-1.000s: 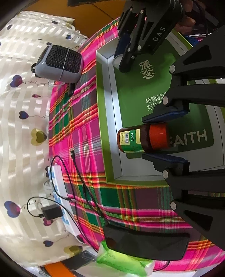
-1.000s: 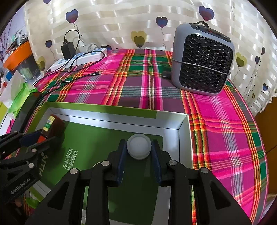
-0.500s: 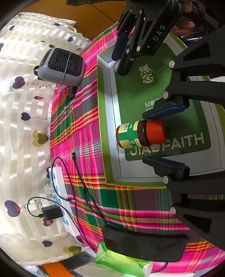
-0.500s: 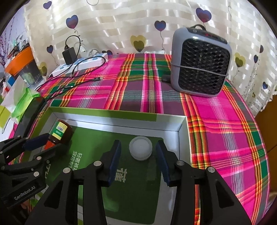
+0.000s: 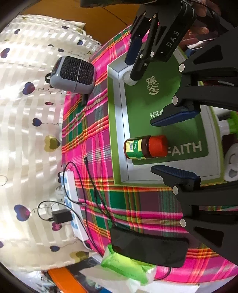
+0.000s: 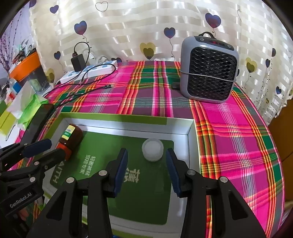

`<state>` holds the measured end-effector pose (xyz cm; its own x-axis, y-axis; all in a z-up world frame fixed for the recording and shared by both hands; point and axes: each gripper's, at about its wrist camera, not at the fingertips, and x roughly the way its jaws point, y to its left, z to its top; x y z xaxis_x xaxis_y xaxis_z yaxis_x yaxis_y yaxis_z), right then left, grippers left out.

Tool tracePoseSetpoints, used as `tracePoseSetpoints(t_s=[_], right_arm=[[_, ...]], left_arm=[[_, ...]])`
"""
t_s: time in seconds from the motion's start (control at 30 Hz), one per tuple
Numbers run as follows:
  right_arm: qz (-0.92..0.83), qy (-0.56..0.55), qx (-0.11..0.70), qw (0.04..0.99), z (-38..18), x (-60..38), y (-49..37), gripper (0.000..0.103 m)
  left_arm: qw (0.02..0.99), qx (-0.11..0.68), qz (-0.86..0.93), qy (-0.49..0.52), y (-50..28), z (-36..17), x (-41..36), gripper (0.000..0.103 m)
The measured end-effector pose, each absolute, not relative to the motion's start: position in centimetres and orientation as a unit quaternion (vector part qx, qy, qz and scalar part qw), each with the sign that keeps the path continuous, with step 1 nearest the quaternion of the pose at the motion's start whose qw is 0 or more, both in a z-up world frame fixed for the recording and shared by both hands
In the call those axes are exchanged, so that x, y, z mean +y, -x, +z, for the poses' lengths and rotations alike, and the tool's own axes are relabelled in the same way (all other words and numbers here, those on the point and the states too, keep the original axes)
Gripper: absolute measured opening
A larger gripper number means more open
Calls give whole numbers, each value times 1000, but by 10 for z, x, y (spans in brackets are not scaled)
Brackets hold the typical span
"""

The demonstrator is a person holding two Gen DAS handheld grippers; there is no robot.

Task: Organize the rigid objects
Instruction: 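Lower the bottle and jar onto the green card and open both tools, then withdraw both tools and reach toward the white round gadget and pink clip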

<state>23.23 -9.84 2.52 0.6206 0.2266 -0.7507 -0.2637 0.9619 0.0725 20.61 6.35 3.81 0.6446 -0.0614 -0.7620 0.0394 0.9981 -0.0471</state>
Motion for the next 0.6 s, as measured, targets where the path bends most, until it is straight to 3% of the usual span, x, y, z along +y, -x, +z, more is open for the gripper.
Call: tracePoseSetpoints(t_s=[0.6], right_arm=[[155,3,386,909,46,-115,-175,44]], left_arm=[[918,395,-17,34,-142,55,81,43]])
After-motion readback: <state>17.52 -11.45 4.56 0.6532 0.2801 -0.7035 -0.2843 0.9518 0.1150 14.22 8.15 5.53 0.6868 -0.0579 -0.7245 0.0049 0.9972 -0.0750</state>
